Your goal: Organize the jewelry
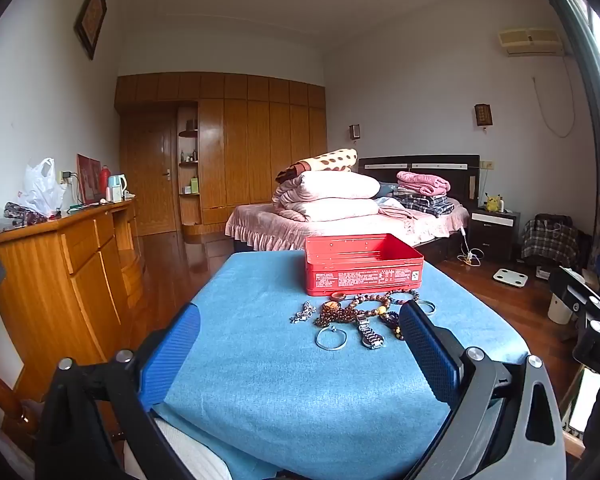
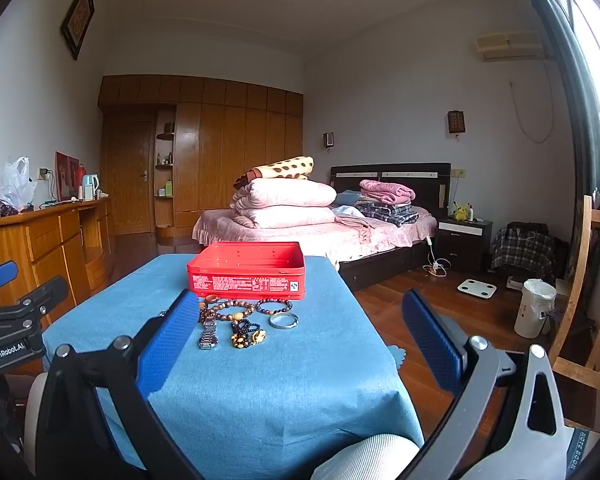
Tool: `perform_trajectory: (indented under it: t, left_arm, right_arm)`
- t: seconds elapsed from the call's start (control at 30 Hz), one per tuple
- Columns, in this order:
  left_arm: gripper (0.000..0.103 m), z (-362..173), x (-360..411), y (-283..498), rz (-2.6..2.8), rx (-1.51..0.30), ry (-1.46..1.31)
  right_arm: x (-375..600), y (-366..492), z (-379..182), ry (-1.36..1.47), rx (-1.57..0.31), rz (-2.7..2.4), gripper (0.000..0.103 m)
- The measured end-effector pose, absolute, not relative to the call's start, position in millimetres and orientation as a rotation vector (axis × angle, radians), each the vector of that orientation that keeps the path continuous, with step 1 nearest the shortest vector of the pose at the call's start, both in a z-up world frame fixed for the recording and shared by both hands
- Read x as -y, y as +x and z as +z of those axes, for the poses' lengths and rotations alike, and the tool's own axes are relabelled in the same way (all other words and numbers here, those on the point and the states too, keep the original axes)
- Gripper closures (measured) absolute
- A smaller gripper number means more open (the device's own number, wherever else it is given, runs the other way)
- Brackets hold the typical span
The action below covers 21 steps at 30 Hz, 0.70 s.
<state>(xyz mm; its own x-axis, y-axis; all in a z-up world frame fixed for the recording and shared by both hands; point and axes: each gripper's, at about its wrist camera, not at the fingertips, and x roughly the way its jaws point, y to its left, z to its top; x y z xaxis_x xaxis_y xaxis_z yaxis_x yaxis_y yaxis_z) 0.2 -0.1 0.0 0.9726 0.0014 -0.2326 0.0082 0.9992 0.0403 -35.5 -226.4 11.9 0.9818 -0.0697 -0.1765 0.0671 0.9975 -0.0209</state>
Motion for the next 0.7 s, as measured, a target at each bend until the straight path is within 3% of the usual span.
perform_trajectory:
  t: [0.7]
  left_arm:
    - [0.006,0.0,0.0,0.0,-0.006,-0.234,0.038]
  right_arm:
    - [225.0,-35.6,11.9,-0.019,-0.176,-0.069,0.005]
